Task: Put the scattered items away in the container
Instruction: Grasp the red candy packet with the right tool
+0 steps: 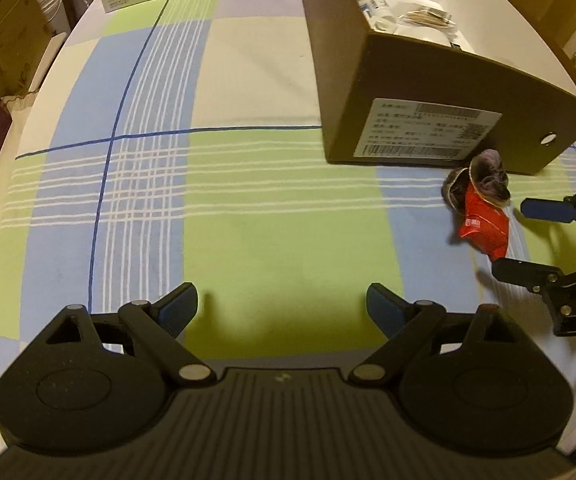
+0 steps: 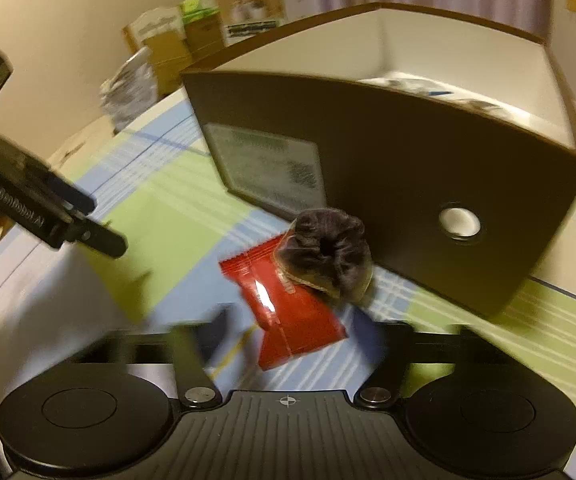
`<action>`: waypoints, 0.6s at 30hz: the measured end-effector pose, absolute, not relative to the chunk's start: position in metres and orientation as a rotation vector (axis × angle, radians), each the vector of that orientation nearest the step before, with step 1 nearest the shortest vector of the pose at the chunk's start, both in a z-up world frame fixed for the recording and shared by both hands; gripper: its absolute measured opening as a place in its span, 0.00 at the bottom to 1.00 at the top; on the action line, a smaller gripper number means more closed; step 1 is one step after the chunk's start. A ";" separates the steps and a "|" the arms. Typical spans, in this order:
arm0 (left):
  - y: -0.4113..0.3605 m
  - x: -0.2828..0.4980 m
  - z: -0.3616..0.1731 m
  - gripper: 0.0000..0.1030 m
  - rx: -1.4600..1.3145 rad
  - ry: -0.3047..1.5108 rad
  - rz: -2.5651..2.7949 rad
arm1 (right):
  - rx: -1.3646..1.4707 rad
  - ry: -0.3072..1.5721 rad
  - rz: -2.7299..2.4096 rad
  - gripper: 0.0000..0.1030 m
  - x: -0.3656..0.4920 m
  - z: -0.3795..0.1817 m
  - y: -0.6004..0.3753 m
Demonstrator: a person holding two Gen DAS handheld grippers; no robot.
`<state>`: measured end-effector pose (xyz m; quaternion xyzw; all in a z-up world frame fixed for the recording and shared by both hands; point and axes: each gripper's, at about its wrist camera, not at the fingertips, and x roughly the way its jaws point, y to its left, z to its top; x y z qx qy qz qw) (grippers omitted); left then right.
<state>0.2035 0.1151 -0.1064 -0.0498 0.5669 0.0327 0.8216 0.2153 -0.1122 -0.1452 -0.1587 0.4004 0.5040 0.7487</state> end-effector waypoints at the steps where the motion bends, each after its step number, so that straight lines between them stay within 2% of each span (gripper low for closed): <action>1: 0.115 0.204 -0.107 0.86 -0.106 1.207 0.069 | -0.354 0.878 1.103 0.53 0.214 -0.148 -0.112; 2: 0.115 0.204 -0.107 0.86 -0.106 1.207 0.068 | -0.362 0.868 1.107 0.52 0.211 -0.149 -0.113; 3: 0.115 0.204 -0.107 0.86 -0.107 1.206 0.066 | -0.370 0.866 1.112 0.47 0.209 -0.148 -0.114; 11: 0.115 0.202 -0.107 0.86 -0.113 1.201 0.054 | -0.445 0.964 1.137 0.47 0.186 -0.141 -0.152; 12: 0.115 0.201 -0.107 0.86 -0.115 1.200 0.052 | -0.446 0.981 1.125 0.64 0.185 -0.140 -0.156; 14: 0.114 0.200 -0.107 0.86 -0.118 1.200 0.046 | -0.474 0.937 1.088 0.90 0.179 -0.135 -0.163; 18: 0.107 0.202 -0.107 0.86 -0.112 1.201 0.025 | -0.502 0.856 1.096 0.90 0.170 -0.132 -0.159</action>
